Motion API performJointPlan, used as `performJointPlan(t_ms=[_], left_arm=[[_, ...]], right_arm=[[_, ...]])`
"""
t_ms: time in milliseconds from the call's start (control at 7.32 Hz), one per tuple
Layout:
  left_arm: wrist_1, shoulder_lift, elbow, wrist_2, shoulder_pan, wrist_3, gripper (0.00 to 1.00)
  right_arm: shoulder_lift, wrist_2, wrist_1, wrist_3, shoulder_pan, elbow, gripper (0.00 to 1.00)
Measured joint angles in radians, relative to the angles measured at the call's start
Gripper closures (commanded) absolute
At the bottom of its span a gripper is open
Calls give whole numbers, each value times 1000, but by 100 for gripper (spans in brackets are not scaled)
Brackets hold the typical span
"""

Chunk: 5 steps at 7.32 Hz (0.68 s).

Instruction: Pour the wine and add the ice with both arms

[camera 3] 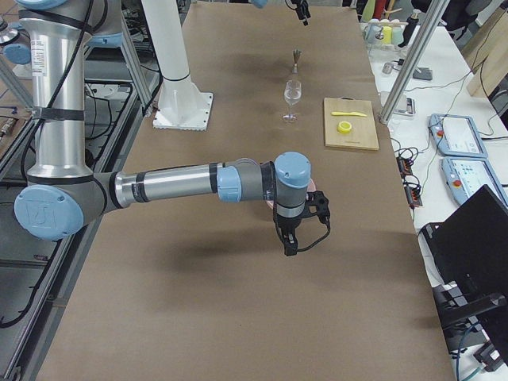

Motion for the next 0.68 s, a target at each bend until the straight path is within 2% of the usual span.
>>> performJointPlan(t_ms=[410, 683], left_arm=[[134, -3, -109, 459, 281, -228, 2], [200, -1, -111, 722, 389, -393, 2]], right_arm=[[-2, 0, 0, -1, 0, 0, 0], [-5, 0, 0, -1, 0, 0, 0]])
